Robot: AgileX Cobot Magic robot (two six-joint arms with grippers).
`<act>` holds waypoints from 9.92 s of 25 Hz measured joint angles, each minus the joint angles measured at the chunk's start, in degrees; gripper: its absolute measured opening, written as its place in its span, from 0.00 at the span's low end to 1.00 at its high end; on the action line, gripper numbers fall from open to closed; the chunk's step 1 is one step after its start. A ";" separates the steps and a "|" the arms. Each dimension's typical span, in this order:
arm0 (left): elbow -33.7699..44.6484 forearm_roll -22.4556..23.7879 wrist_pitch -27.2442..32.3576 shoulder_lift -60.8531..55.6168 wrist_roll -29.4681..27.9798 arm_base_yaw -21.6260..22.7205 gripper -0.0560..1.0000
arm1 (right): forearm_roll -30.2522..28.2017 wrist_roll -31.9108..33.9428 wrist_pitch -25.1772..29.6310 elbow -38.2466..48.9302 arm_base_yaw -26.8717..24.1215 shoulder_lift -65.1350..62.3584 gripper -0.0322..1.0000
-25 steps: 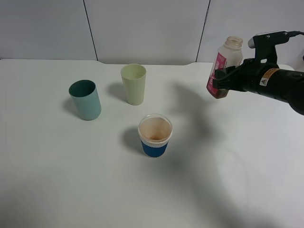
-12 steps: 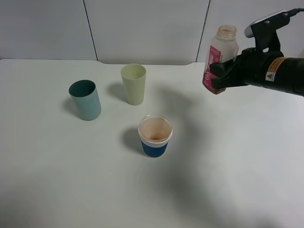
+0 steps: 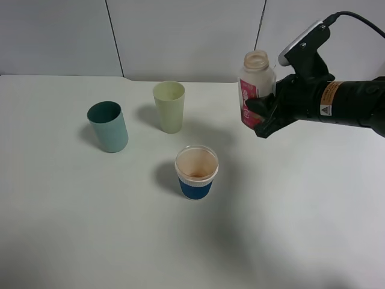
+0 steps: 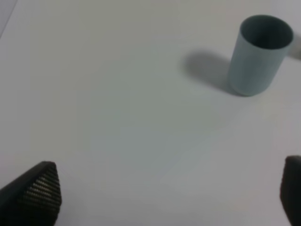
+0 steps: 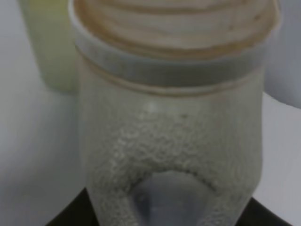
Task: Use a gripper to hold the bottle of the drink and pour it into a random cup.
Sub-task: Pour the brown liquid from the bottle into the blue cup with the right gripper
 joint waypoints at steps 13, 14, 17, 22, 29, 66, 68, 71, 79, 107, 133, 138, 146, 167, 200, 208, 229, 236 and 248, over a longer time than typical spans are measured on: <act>0.00 0.00 0.00 0.00 0.00 0.00 0.93 | 3.85 -15.57 3.58 0.00 6.97 0.00 0.38; 0.00 0.00 0.00 0.00 0.00 0.00 0.93 | 4.99 -16.98 3.58 0.00 7.41 0.00 0.38; 0.00 0.00 0.00 0.00 0.00 0.00 0.93 | 8.07 -21.30 3.80 0.00 8.43 0.00 0.38; 0.00 0.00 0.00 0.00 0.00 0.00 0.93 | 13.02 -29.57 6.01 0.00 9.17 0.00 0.38; 0.00 0.00 0.00 0.00 0.00 0.00 0.93 | 14.21 -33.45 6.84 0.00 9.99 0.00 0.38; 0.00 0.00 0.00 0.00 0.00 0.00 0.93 | 16.81 -40.20 15.71 -5.92 15.51 0.18 0.38; 0.00 0.00 0.00 0.00 0.00 0.00 0.93 | 17.07 -40.20 15.71 -5.92 15.51 0.75 0.38; 0.00 0.00 0.00 0.00 0.00 0.00 0.93 | 17.25 -40.24 15.84 -5.92 15.51 1.85 0.38; 0.00 0.00 0.00 0.00 0.00 0.00 0.93 | 17.25 -48.44 15.83 -5.97 15.51 2.27 0.38; 0.00 0.00 0.00 0.00 0.00 0.00 0.93 | -18.17 -36.69 28.59 -12.95 17.25 3.92 0.38; 0.00 0.00 0.00 0.00 0.00 0.00 0.93 | -32.42 -32.93 34.14 -15.26 21.77 4.29 0.38; 0.00 0.00 0.00 0.00 0.00 0.00 0.93 | -35.78 -33.26 33.47 -15.26 21.77 4.29 0.38; 0.00 0.00 0.00 0.00 0.00 0.00 0.93 | -38.30 -34.44 28.78 -15.26 21.77 4.29 0.38; 0.00 0.00 0.00 0.00 0.00 0.00 0.93 | -39.78 -45.69 26.93 -15.26 21.77 4.33 0.38; 0.00 0.00 0.00 0.00 0.00 0.00 0.93 | -42.23 -50.87 29.66 -15.26 21.77 4.33 0.38; 0.00 0.00 0.00 0.00 0.00 0.00 0.93 | -44.49 -50.87 30.45 -15.26 21.77 4.33 0.38; 0.00 0.00 0.00 0.00 0.00 0.00 0.93 | -48.40 -50.87 30.45 -15.26 21.83 4.33 0.38; 0.00 0.00 0.00 0.00 0.00 0.00 0.93 | -49.75 -50.87 30.45 -15.26 23.08 4.33 0.38; 0.00 0.00 0.00 0.00 0.00 0.00 0.93 | -53.05 -50.89 32.42 -15.26 23.57 4.33 0.38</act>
